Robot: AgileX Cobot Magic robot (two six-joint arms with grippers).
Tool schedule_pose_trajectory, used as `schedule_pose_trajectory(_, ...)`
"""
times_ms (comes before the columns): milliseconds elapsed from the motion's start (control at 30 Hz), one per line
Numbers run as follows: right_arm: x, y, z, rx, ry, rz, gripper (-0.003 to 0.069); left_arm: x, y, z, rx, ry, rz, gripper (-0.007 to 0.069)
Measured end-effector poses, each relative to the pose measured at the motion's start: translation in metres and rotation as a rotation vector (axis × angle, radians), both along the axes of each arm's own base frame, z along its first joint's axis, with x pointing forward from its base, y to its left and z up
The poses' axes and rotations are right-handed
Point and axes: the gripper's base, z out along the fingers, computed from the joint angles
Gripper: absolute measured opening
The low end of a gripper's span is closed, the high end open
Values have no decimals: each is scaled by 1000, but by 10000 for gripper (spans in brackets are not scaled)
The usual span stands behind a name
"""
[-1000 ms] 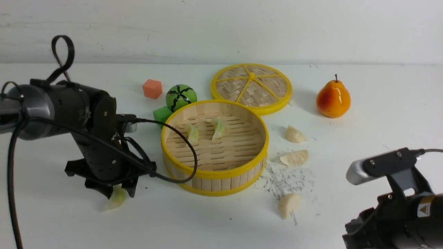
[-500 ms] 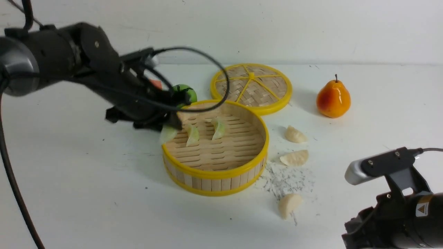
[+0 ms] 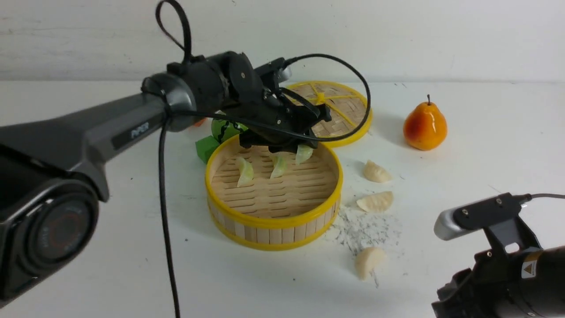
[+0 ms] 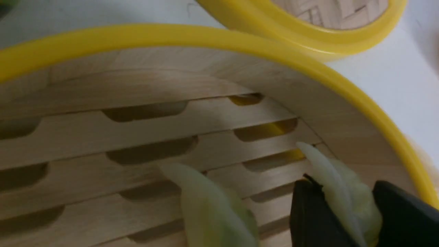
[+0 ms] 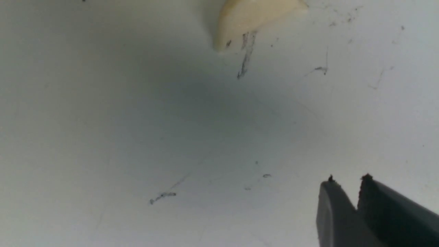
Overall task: Put the dumplings into the steamer on the white table.
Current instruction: 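Place the dumpling into the bamboo steamer basket with the left gripper, then reach for and grasp a dumpling lying on the table beside the steamer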
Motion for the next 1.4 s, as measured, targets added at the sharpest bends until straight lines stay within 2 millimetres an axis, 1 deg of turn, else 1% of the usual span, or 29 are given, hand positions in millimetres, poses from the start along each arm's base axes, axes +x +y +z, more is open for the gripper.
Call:
schedule_pose_trajectory(100, 0, 0, 0, -1, -1, 1, 111, 2, 0, -5, -4, 1, 11, 214)
schedule_pose_trajectory(167, 0, 0, 0, -1, -1, 0, 111, 2, 0, -5, -2, 0, 12, 248)
schedule_pose_trajectory(267, 1, 1, 3, -1, 12, 7, 111, 2, 0, -5, 0, -2, 11, 351)
schedule_pose_trajectory(333, 3, 3, 9, -2, 29, 21, 115, 2, 0, -2, 1, -11, 7, 398)
schedule_pose_trajectory(400, 6, 4, 17, -15, 36, 44, 119, 1, 0, 8, 6, -30, -10, 433)
schedule_pose_trajectory(467, 8, 5, 25, -32, 43, 65, 125, -2, 1, 22, 13, -57, -32, 444)
schedule_pose_trajectory(600, 11, 6, 34, -50, 53, 88, 144, -7, 3, 51, 22, -122, -68, 449)
schedule_pose_trajectory(633, 12, 6, 37, -56, 52, 94, 150, -9, 4, 61, 26, -142, -78, 449)
schedule_pose_trajectory(767, 16, 7, 45, -73, 39, 107, 197, -21, 11, 93, 92, -203, -137, 440)
schedule_pose_trajectory(800, 18, 8, 49, -74, 27, 108, 220, -27, 15, 105, 125, -219, -157, 430)
schedule_pose_trajectory(833, 23, 9, 53, -77, 15, 110, 259, -34, 20, 116, 176, -220, -183, 415)
schedule_pose_trajectory(933, 44, 17, 69, -73, -31, 114, 351, -60, 42, 147, 367, -172, -245, 296)
schedule_pose_trajectory(967, 58, 22, 75, -79, -54, 124, 388, -73, 51, 160, 418, -147, -255, 239)
schedule_pose_trajectory(1000, 73, 27, 80, -88, -74, 137, 410, -83, 58, 172, 460, -130, -259, 200)
schedule_pose_trajectory(1033, 83, 30, 82, -98, -85, 147, 419, -94, 66, 184, 497, -119, -262, 144)
schedule_pose_trajectory(1067, 99, 36, 86, -106, -102, 156, 428, -105, 74, 197, 525, -118, -261, 98)
schedule_pose_trajectory(1100, 117, 42, 86, -115, -105, 160, 430, -119, 82, 215, 544, -137, -255, 55)
schedule_pose_trajectory(1167, 143, 48, 90, -115, -121, 156, 428, -143, 96, 247, 547, -209, -230, -13)
schedule_pose_trajectory(1200, 156, 49, 91, -116, -124, 150, 424, -157, 103, 263, 543, -252, -215, -13)
schedule_pose_trajectory(1233, 164, 49, 94, -113, -134, 142, 421, -170, 110, 275, 537, -285, -203, -13)
schedule_pose_trajectory(1300, 180, 46, 88, -116, -112, 125, 416, -193, 121, 293, 527, -337, -185, -13)
schedule_pose_trajectory(1333, 188, 44, 89, -114, -116, 116, 414, -204, 126, 300, 522, -357, -178, -13)
schedule_pose_trajectory(1367, 197, 42, 82, -114, -97, 104, 414, -218, 133, 307, 514, -380, -169, -13)
schedule_pose_trajectory(1400, 207, 40, 80, -110, -97, 92, 413, -228, 138, 310, 511, -388, -162, -13)
